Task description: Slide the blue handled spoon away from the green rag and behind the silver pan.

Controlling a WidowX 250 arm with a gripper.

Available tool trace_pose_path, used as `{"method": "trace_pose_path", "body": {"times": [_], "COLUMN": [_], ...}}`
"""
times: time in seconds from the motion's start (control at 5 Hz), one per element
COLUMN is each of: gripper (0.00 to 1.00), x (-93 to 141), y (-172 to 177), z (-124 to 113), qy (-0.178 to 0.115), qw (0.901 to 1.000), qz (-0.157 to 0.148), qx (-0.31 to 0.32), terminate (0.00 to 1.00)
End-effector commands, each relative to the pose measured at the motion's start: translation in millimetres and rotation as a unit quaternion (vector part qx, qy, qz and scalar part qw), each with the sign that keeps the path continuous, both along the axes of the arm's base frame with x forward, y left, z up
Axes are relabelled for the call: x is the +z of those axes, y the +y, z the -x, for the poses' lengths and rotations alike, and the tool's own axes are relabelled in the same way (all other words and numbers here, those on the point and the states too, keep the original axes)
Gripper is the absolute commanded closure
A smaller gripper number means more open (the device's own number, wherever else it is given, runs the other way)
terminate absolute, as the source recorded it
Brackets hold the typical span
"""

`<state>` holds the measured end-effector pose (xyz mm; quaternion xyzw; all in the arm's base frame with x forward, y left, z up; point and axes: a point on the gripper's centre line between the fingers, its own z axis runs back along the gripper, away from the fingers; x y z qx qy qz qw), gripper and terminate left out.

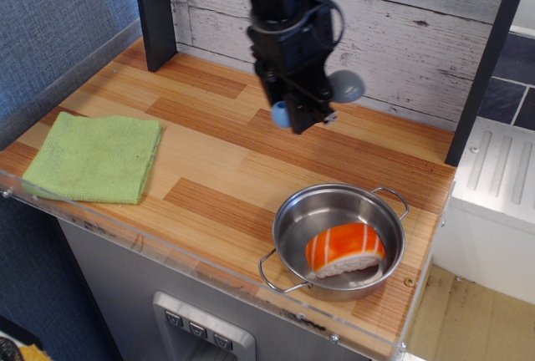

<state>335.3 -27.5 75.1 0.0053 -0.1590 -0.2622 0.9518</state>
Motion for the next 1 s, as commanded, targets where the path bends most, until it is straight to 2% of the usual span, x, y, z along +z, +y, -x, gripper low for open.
{"method": "trace_pose_path", "body": {"times": [0.0,0.6,0.8], "gripper": [1.00,1.00,1.00], "x": [-7.2,-35.7,-37.2], "y": [-21.5,-39.0,-44.9], "z": [-12.1,-28.0,-32.4], "qy": [-0.010,0.004,0.004], "qw": [0.9992,0.9978,0.9973], "qz": [-0.006,-0.019,-0.020], "qx": [-0.037,-0.064,-0.070], "terminate": [0.00,0.00,0.00]}}
